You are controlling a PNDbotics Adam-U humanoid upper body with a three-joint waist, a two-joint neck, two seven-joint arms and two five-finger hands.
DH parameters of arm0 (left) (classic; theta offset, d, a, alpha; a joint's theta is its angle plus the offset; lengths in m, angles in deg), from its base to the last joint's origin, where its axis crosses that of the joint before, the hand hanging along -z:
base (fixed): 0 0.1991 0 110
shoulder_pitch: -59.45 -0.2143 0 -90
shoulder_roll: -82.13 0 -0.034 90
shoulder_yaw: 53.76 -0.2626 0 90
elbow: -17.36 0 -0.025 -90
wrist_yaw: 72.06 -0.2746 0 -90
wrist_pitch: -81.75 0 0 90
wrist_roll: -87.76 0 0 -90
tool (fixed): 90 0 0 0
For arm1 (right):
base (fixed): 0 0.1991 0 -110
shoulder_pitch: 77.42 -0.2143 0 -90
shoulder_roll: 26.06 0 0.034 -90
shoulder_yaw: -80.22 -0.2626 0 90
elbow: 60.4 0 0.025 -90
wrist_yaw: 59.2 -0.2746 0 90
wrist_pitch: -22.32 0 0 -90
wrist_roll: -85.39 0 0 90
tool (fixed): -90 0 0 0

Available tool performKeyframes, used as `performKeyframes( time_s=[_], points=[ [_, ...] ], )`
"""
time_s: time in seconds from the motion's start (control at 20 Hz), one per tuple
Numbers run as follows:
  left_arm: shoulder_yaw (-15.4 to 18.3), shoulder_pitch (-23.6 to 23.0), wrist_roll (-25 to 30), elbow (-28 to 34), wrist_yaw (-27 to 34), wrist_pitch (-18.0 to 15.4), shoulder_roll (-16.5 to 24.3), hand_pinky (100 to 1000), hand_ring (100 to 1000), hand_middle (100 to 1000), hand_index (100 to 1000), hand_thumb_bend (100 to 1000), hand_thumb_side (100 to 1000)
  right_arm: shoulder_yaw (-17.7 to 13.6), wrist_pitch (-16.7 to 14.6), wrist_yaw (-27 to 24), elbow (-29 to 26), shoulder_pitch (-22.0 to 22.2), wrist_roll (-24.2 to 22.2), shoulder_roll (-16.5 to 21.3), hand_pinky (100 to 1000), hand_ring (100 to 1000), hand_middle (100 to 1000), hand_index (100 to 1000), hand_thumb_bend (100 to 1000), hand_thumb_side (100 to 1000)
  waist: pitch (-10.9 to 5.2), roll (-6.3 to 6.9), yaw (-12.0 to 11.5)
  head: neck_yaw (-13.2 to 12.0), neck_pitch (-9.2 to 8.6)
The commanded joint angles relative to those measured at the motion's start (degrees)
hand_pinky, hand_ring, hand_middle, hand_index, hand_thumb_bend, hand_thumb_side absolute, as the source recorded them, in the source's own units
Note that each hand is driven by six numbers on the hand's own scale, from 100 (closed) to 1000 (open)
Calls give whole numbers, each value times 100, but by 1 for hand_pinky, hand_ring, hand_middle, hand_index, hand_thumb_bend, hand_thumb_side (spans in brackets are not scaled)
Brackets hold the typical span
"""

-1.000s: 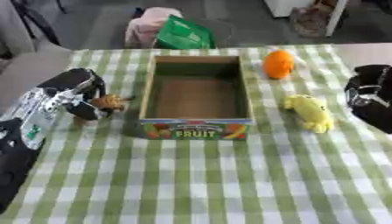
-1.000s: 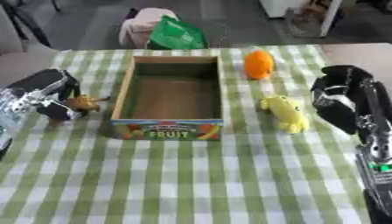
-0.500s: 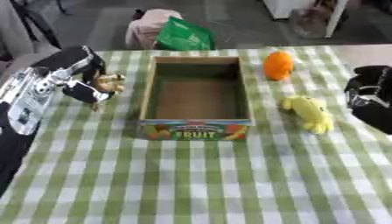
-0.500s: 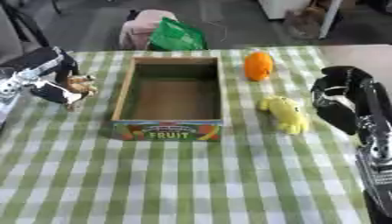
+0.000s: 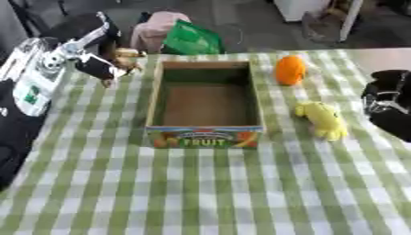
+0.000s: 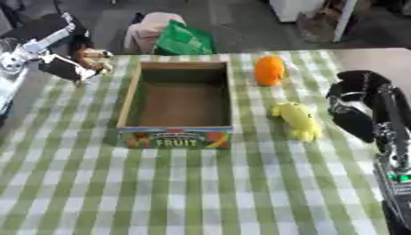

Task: Pick up objects on the table and place them in the box.

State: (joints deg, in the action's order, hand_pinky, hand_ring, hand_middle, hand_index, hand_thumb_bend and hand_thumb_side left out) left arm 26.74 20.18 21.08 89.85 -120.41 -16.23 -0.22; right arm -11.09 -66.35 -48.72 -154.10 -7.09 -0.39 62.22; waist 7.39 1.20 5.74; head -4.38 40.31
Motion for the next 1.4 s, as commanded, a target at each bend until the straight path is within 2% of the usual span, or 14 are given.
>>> performKeyframes(
  time_s=[0.05, 0.1, 0.15, 0.25, 0.55, 0.85, 0.95, 1.1, 1.15, 1.25, 1.4],
  points=[
    [-129, 266, 23, -75, -160, -160, -144, 606, 366, 276, 468, 348, 179, 23, -15, -25, -79, -103, -50, 33, 632, 641, 567, 693, 100, 100, -86, -28, 44, -68, 9],
    [-167, 306, 25, -135, -213, -205, -219, 606, 366, 276, 468, 408, 225, 33, -16, -28, -80, -111, -58, 24, 632, 642, 567, 693, 100, 100, -82, -31, 65, -81, 4],
    [-201, 336, 21, -194, -260, -247, -308, 606, 364, 275, 466, 352, 179, 47, -18, -31, -80, -120, -70, 13, 632, 642, 566, 693, 100, 100, -75, -37, 93, -101, -3],
    [-241, 367, -12, -324, -362, -307, -465, 606, 363, 274, 465, 347, 178, 66, -20, -37, -78, -131, -90, -6, 631, 641, 566, 693, 100, 100, -65, -46, 131, -129, -14],
    [-345, 215, -183, -908, -628, -430, -934, 608, 371, 278, 470, 356, 174, 101, -25, -55, -78, -169, -127, -52, 631, 641, 566, 693, 100, 100, -16, -73, 249, -177, -65],
    [-385, 82, -236, -1293, -716, -501, -1058, 618, 396, 305, 494, 381, 173, 107, -28, -62, -77, -171, -136, -56, 631, 641, 566, 693, 100, 100, 1, -71, 259, -148, -73],
    [-420, 57, -114, -1365, -723, -553, -1035, 644, 467, 379, 563, 510, 182, 106, -28, -63, -77, -168, -137, -59, 631, 641, 565, 693, 100, 100, 4, -69, 253, -144, -81],
    [-412, 27, 131, -1388, -681, -624, -963, 657, 506, 434, 611, 604, 181, 100, -28, -62, -76, -163, -135, -56, 631, 641, 565, 693, 100, 100, 4, -66, 243, -133, -93],
    [-402, 15, 196, -1369, -654, -635, -930, 666, 533, 471, 648, 682, 173, 99, -27, -61, -75, -161, -134, -51, 631, 641, 564, 693, 100, 100, 4, -64, 238, -128, -95],
    [-382, -8, 310, -1308, -588, -649, -858, 679, 572, 519, 687, 763, 158, 97, -26, -60, -73, -156, -135, -44, 631, 641, 564, 693, 100, 100, 2, -59, 230, -120, -94],
    [-330, -25, 428, -1144, -451, -636, -720, 700, 603, 564, 722, 811, 144, 88, -24, -56, -71, -150, -130, -37, 632, 641, 564, 693, 100, 100, -5, -51, 217, -96, -96]
  ],
)
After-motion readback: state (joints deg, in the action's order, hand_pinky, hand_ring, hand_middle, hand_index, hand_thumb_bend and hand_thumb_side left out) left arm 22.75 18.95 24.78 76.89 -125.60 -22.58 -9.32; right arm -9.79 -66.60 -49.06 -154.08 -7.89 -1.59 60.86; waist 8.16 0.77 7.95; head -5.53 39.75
